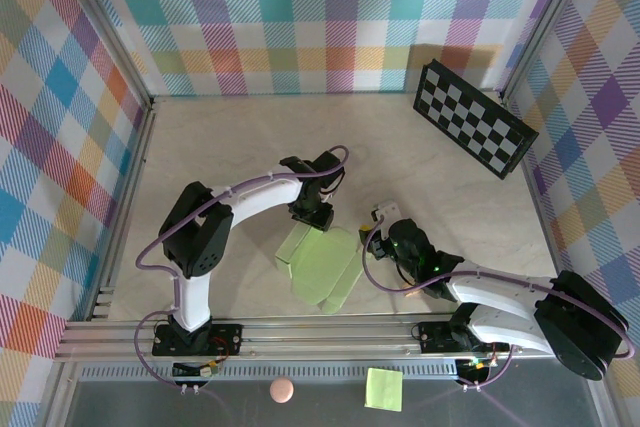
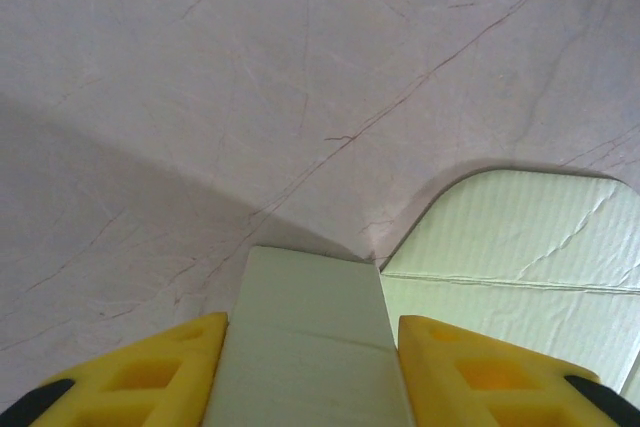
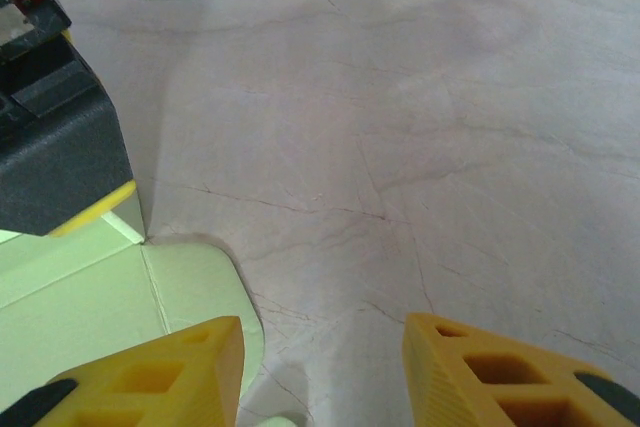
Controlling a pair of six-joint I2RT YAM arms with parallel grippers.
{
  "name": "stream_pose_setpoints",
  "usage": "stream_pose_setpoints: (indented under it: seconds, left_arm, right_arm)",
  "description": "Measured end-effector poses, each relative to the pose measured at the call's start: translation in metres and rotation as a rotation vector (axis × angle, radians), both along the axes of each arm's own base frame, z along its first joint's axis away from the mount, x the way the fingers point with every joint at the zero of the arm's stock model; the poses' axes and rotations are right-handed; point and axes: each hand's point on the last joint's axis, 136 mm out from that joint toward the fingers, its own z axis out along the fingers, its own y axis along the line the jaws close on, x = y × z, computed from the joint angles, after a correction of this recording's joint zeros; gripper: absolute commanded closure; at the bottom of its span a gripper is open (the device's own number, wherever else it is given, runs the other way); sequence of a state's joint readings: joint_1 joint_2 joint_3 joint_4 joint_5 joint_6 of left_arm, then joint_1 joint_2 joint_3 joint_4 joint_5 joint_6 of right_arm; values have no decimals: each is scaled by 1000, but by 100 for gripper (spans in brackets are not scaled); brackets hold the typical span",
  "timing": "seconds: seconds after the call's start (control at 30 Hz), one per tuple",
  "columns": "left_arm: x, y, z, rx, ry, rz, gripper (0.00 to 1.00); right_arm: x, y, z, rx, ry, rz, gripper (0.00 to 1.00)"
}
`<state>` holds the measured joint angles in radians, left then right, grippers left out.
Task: Fold the paper box
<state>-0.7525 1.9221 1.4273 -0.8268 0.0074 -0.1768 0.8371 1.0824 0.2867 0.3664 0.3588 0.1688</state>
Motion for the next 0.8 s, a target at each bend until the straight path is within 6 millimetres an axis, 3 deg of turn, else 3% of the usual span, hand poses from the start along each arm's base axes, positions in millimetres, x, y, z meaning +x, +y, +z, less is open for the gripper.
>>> stream_pose_setpoints:
  seconds: [0.23,0.5,0.8]
  left_arm:
    - [2,7,28,-55,-87,18,73]
    - [9,27,82,-208,-216,105,73]
    - [14,68,113,-438,-273,299,72]
  right_arm:
    - [-7,0,-7,-4,69,6,44]
    - [-11,16,26,160,142,6,37]
    - [-29,26,55,337,205,56,33]
